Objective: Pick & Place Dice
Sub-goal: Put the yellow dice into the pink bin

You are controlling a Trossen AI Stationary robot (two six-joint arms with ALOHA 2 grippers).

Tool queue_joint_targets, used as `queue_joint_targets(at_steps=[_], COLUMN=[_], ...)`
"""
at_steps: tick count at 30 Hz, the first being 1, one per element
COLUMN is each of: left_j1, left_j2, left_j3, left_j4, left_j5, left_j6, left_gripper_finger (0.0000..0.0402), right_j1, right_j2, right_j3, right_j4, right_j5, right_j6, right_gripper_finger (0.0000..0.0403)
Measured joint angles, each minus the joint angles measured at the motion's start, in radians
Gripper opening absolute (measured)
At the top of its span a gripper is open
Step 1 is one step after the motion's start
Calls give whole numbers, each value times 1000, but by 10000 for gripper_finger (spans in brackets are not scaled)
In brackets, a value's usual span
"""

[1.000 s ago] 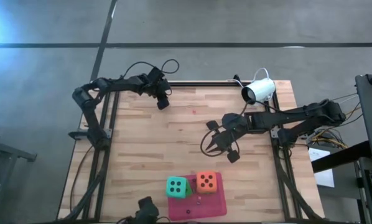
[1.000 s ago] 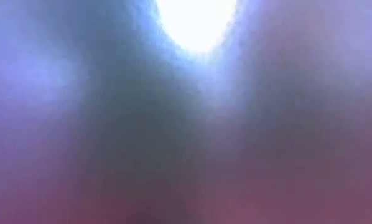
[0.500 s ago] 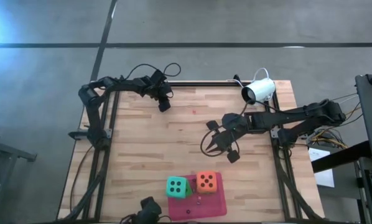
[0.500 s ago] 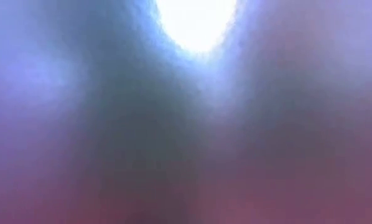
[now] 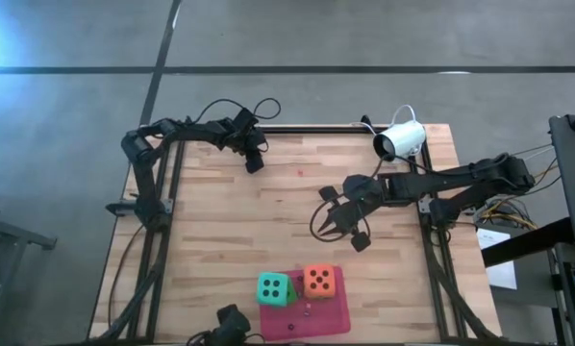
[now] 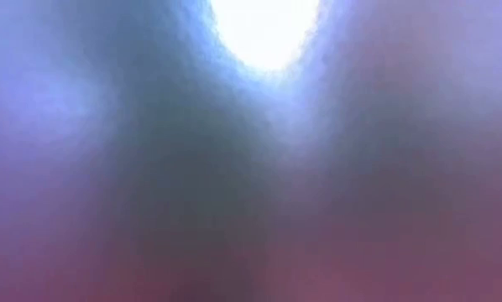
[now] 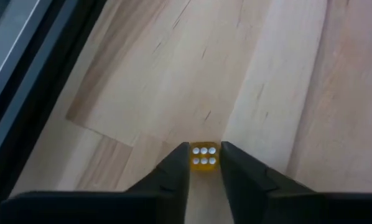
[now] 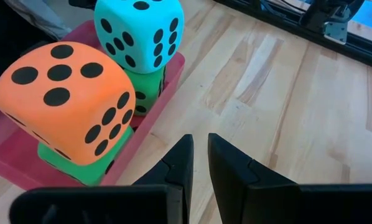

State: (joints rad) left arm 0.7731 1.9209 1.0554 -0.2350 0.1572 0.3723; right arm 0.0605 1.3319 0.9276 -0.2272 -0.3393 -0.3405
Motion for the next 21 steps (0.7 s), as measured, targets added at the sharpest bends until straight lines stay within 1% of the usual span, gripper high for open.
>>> queue_joint_targets(at_steps=[4, 13, 16, 21], left_j1=[0, -1, -2, -33], left_j2=[0, -21, -79, -240], left_j3=[-1, -3, -9, -17], left_j4=[-4, -19, -61, -105], left_j5=[-1, -12, -35, -37], left_j6=[10, 39, 22, -3], left_gripper_finger=[46, 45, 45, 45], right_j1=[0, 0, 0, -1], right_j2=[0, -1, -1, -1], right_j3=[0, 0, 0, 0], right_j4=[0, 1, 1, 1], right_j5=[0, 0, 0, 0], right_j6=[4, 26, 27, 27], right_gripper_finger=[44, 44, 43, 43])
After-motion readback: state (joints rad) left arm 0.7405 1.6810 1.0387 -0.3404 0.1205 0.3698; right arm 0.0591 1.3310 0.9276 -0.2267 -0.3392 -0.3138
